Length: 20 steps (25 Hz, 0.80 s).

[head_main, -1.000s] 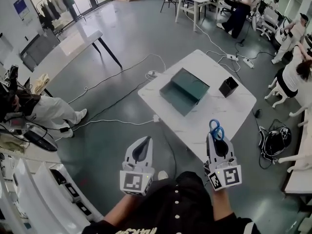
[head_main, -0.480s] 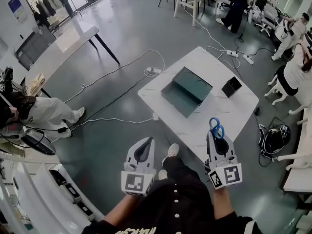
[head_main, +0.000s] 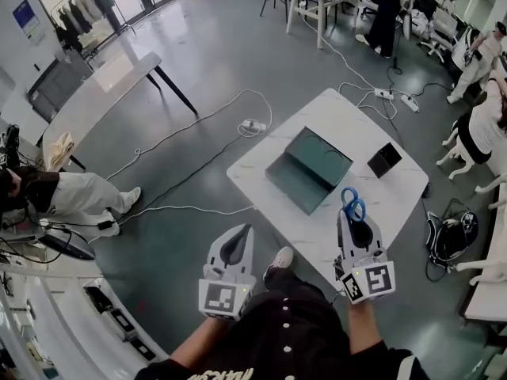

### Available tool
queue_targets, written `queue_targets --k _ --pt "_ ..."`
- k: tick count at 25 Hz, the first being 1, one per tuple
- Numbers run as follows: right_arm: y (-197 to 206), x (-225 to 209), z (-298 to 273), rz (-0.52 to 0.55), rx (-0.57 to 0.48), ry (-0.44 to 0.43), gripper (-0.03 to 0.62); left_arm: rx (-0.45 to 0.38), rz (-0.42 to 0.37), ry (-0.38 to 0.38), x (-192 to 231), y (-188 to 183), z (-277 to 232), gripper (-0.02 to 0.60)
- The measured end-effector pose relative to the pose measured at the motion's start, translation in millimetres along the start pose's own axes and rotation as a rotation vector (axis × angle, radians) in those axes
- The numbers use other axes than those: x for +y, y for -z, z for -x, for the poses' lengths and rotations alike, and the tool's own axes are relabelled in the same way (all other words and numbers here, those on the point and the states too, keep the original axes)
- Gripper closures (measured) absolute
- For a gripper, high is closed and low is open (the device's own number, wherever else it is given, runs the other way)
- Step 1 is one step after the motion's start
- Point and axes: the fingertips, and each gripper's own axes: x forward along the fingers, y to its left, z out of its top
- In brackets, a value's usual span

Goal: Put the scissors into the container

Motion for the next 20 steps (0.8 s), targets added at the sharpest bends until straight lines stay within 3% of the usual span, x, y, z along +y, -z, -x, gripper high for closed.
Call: queue_targets --k 12,20 --pt "15.7 -34.7 -82.9 -0.004 0.066 -0.031 0.543 0.019 0.047 -0.017 33.4 -8.3 -71.5 0.557" --pt "66.3 -54.7 -129.0 0.041 0.220 -0.084 0.543 0.085 0.100 -0.007 34.8 13.4 -103.0 0.557"
